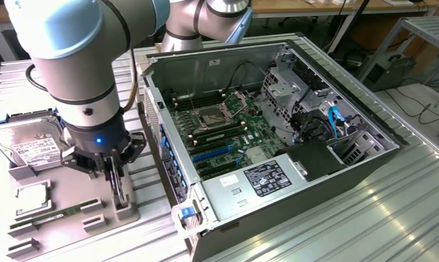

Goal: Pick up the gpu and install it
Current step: 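Pick up the gpu and move the gpu toward the slot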

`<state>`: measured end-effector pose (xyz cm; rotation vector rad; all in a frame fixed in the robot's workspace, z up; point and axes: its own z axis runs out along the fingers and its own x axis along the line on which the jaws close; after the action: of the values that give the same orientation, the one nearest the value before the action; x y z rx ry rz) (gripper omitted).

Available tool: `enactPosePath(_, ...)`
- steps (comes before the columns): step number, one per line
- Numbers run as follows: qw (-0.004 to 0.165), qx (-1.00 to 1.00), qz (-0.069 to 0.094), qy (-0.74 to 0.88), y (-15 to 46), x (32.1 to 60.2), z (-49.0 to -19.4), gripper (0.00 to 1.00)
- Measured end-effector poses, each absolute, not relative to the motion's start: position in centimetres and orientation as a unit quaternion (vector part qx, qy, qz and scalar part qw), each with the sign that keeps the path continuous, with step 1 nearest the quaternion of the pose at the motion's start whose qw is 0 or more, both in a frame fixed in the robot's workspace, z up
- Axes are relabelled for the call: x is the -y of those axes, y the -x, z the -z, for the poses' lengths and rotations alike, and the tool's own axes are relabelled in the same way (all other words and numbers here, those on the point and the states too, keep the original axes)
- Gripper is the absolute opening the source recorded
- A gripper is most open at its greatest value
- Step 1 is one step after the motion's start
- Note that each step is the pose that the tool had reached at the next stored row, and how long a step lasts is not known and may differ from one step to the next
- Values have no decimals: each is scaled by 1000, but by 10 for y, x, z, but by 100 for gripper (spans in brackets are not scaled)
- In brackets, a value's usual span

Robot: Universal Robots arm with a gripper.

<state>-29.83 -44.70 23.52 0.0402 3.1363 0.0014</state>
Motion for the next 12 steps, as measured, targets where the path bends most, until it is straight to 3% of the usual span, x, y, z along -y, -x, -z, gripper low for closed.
enactPosePath(12, 3, -1000, 0, -13, 298, 447, -265, 27)
